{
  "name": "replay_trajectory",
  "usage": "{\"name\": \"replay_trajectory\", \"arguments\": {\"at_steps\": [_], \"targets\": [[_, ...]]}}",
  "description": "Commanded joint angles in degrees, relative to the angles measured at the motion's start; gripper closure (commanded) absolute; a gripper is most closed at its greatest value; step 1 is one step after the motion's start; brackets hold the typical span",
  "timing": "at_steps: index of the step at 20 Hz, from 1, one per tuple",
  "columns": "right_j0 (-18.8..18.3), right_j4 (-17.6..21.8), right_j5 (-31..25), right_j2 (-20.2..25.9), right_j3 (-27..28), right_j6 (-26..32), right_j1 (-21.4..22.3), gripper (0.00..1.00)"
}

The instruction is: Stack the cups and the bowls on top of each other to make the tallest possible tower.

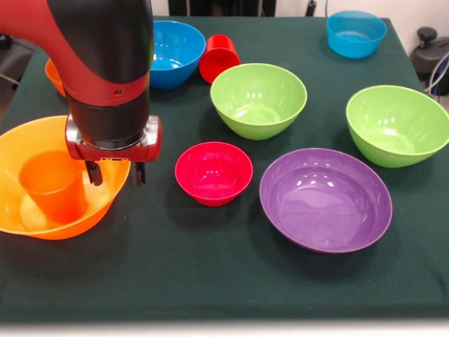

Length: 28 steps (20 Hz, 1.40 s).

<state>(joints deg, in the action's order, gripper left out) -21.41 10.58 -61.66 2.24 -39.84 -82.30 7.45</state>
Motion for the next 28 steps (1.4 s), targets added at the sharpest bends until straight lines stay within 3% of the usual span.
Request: {"name": "replay_trajectory", "arguments": {"at_steps": [1,28], "targets": [[0.2,-0.39,3.76,4.11,0.26,-2.75,-0.85,0.0],[-0.77,-0.4,4.72,4.41,1.84,-1.72,-3.09,0.0]]}}
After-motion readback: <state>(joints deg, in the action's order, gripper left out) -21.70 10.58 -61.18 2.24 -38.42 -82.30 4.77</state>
